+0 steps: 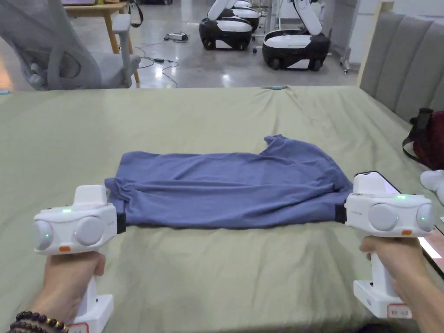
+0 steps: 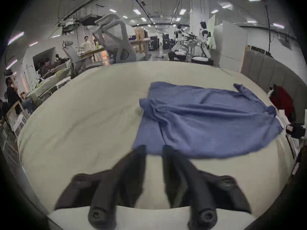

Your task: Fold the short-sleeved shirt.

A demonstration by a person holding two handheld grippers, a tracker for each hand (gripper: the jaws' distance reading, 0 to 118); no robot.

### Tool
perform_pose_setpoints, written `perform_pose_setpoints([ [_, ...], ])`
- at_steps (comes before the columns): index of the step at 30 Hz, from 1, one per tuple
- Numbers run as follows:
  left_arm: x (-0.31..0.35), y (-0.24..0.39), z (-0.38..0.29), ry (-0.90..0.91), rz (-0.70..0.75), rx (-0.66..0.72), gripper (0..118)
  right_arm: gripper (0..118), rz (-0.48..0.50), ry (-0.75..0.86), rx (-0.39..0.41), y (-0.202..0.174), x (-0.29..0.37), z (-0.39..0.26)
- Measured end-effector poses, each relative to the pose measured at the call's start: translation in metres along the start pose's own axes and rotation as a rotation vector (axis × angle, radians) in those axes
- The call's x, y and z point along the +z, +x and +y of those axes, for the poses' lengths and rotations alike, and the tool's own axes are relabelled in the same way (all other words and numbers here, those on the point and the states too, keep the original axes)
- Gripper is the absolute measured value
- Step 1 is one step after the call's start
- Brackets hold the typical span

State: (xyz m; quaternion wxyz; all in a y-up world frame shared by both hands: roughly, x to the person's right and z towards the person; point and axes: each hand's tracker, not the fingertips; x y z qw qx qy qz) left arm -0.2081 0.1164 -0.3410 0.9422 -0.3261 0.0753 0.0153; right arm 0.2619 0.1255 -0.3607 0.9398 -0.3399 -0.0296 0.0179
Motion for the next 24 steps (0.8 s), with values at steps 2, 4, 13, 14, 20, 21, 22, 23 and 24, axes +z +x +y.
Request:
perform_pose_setpoints([
  [2,0.003,-0.003,-0.018,-0.001,-0.006,0.006,0,0,-0.012,0.018,0.004,0.000,0.006,-0.014],
  [4,0.007,-0.009,-0.026,-0.013,-0.023,0.018,0,0,-0.001,0.021,0.000,0.003,0.011,-0.018],
  [13,-0.022,-0.018,0.007,-0.011,0.034,0.008,60,0,0.049,0.016,-0.010,0.012,0.010,-0.017],
  [14,-0.029,-0.018,0.014,-0.017,0.034,0.006,71,0,0.054,0.013,-0.020,0.011,0.011,-0.018],
  [20,-0.096,-0.015,0.049,-0.086,0.061,-0.028,77,0,0.056,-0.025,0.011,0.010,-0.005,-0.015],
  [21,-0.098,-0.012,0.051,-0.105,0.065,-0.030,77,0,0.056,-0.028,0.011,0.010,-0.006,-0.015],
  [22,-0.107,-0.010,0.052,-0.133,0.064,-0.037,76,0,0.055,-0.029,0.009,0.008,-0.006,-0.015],
  [23,-0.115,-0.009,0.051,-0.157,0.044,-0.023,74,0,0.054,-0.032,0.010,0.008,-0.008,-0.015],
  [24,-0.122,-0.009,0.050,-0.185,0.008,-0.004,71,0,0.055,-0.036,0.014,0.008,-0.009,-0.015],
])
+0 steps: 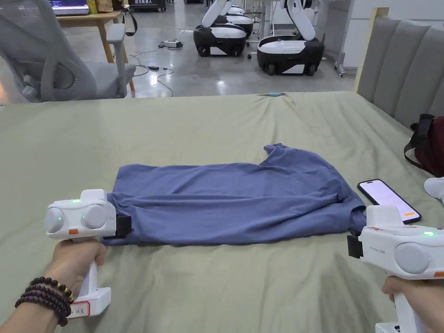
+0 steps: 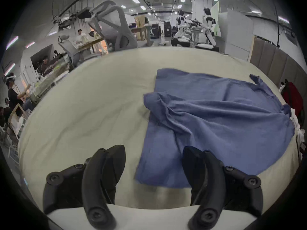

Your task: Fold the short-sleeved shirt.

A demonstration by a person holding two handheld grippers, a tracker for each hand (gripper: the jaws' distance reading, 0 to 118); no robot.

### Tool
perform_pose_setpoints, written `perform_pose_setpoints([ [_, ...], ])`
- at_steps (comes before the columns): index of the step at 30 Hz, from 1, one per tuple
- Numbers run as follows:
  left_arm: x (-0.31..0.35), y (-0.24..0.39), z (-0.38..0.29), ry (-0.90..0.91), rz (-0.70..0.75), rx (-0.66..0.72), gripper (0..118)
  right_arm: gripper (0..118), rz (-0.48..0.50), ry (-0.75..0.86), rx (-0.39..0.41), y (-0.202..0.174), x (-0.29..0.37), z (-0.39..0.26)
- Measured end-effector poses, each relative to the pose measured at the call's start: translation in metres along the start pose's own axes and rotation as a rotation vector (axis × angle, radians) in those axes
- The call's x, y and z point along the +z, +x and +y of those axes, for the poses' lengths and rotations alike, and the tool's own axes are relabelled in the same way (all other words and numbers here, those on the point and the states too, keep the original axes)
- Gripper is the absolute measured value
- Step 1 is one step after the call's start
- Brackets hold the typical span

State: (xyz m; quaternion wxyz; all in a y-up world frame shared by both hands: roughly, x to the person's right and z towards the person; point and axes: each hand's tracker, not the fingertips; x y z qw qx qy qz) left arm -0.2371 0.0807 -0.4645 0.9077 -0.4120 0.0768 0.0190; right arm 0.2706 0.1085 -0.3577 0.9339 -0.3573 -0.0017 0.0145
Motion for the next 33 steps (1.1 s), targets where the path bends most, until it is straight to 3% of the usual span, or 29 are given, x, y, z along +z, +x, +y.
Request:
perform_pose_setpoints([
  [4,-0.005,0.004,-0.005,0.009,0.011,0.052,62,0,-0.005,-0.022,0.022,0.000,-0.007,0.000],
  [5,0.000,0.005,-0.006,0.012,0.007,0.047,39,0,-0.006,-0.025,0.025,0.000,-0.008,0.000],
  [6,0.003,0.006,-0.005,0.029,0.035,0.046,5,0,-0.007,-0.026,0.026,-0.001,-0.008,0.000],
  [10,0.004,-0.002,-0.005,0.050,0.036,0.063,3,1,-0.004,-0.020,0.023,0.001,-0.009,0.009],
  [11,0.007,-0.002,-0.005,0.054,0.035,0.059,3,13,0.002,-0.007,0.020,0.003,-0.010,0.015],
  [12,0.009,-0.002,-0.006,0.058,0.037,0.056,3,38,0.001,0.001,0.019,0.005,-0.012,0.019],
  [14,0.018,0.000,-0.008,0.069,0.040,0.036,3,118,-0.005,0.010,0.008,0.010,-0.028,0.032],
  [17,0.026,-0.002,-0.009,0.075,0.032,0.034,3,103,-0.015,-0.037,-0.008,0.016,-0.055,0.040],
  [23,0.028,-0.002,-0.015,0.061,0.009,0.045,3,103,-0.057,-0.119,-0.065,0.026,-0.097,0.050],
  [25,0.028,-0.001,-0.016,0.057,0.011,0.041,3,94,-0.045,-0.212,-0.094,0.029,-0.111,0.044],
  [28,0.030,0.001,-0.017,0.058,0.011,0.049,3,85,-0.062,-0.176,-0.085,0.024,-0.105,0.043],
  [29,0.030,0.002,-0.018,0.058,0.012,0.049,3,70,-0.055,-0.166,-0.083,0.023,-0.100,0.044],
  [31,0.032,0.003,-0.018,0.058,0.013,0.044,3,21,0.004,-0.138,-0.077,0.019,-0.088,0.046],
  [32,0.033,0.004,-0.018,0.057,0.012,0.043,3,13,0.055,-0.134,-0.093,0.018,-0.086,0.046],
  [33,0.034,0.004,-0.018,0.057,0.013,0.041,3,13,0.002,-0.148,-0.085,0.016,-0.085,0.046],
])
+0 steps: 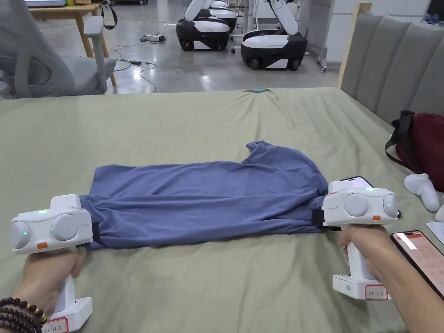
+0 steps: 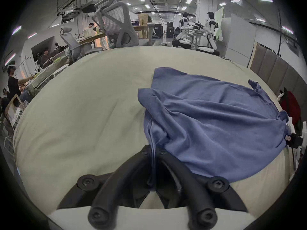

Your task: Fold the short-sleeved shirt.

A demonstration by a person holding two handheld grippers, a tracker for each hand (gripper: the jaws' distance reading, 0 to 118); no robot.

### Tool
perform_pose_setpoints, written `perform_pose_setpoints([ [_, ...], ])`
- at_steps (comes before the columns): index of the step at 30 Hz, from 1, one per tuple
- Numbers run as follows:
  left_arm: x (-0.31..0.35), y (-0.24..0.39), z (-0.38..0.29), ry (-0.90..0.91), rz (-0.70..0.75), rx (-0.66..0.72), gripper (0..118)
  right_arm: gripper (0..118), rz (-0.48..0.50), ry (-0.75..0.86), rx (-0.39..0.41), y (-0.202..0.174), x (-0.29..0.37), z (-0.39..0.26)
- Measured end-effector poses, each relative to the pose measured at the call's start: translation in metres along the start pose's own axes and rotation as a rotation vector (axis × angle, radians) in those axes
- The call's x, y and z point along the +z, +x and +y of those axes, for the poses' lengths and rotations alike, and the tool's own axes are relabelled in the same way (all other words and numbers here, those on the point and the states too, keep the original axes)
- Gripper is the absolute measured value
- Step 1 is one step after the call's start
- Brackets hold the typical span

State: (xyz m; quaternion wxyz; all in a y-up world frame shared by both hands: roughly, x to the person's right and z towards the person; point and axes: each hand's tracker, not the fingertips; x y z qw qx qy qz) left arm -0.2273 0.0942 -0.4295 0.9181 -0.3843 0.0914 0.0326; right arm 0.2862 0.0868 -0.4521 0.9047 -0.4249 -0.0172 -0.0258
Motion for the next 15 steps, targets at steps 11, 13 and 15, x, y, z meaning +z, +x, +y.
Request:
perform_pose_setpoints([
  [11,0.076,-0.019,-0.028,0.062,-0.028,-0.031,3,13,0.011,0.055,0.054,0.008,0.059,-0.036],
  [13,0.091,-0.027,-0.045,0.076,-0.031,-0.041,3,13,0.004,0.070,0.072,0.011,0.078,-0.055],
  [15,0.102,-0.033,-0.062,0.062,-0.046,-0.027,3,13,0.028,0.062,0.071,0.017,0.094,-0.073],
])
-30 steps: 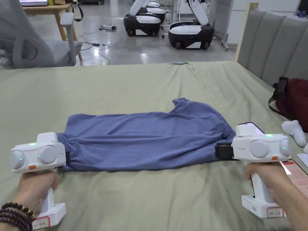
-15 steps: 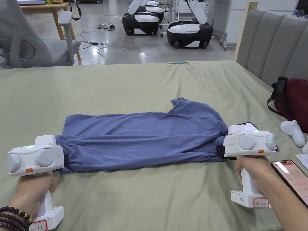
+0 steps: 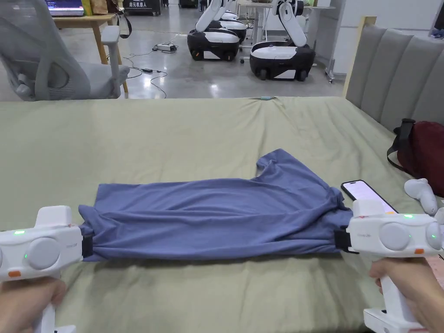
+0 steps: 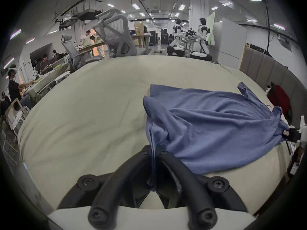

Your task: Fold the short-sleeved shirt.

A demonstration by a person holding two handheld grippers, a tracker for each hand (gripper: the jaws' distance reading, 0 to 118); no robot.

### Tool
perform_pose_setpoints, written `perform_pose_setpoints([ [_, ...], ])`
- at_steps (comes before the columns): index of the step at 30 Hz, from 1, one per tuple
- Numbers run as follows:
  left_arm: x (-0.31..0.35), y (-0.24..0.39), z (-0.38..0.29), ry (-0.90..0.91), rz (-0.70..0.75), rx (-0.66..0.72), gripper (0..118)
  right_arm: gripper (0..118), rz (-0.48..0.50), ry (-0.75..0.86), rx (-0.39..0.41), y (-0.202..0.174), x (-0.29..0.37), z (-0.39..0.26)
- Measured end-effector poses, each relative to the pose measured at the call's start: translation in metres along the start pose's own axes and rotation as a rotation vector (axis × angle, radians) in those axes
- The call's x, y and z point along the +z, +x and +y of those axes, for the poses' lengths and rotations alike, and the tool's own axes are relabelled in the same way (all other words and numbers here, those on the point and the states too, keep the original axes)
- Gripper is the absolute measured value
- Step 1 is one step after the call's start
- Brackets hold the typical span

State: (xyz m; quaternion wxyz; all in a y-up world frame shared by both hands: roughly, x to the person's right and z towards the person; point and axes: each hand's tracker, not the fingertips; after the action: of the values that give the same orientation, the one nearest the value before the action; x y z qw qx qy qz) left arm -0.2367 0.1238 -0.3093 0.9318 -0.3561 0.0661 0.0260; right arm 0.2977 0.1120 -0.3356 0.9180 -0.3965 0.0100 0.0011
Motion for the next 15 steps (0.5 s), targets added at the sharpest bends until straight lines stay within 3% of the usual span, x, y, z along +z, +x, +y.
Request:
perform_pose_setpoints([
  [12,-0.032,0.003,-0.038,-0.075,0.018,-0.002,4,16,-0.025,-0.077,0.024,-0.004,-0.021,-0.022],
  [13,-0.030,0.003,-0.037,-0.076,0.020,-0.007,8,22,-0.025,-0.076,0.030,-0.004,-0.020,-0.021],
  [14,-0.030,0.003,-0.036,-0.075,0.022,-0.025,21,41,-0.041,-0.067,0.039,-0.006,-0.014,-0.021],
  [15,-0.026,0.003,-0.033,-0.062,0.038,-0.047,44,69,-0.086,-0.053,0.051,-0.007,-0.008,-0.020],
])
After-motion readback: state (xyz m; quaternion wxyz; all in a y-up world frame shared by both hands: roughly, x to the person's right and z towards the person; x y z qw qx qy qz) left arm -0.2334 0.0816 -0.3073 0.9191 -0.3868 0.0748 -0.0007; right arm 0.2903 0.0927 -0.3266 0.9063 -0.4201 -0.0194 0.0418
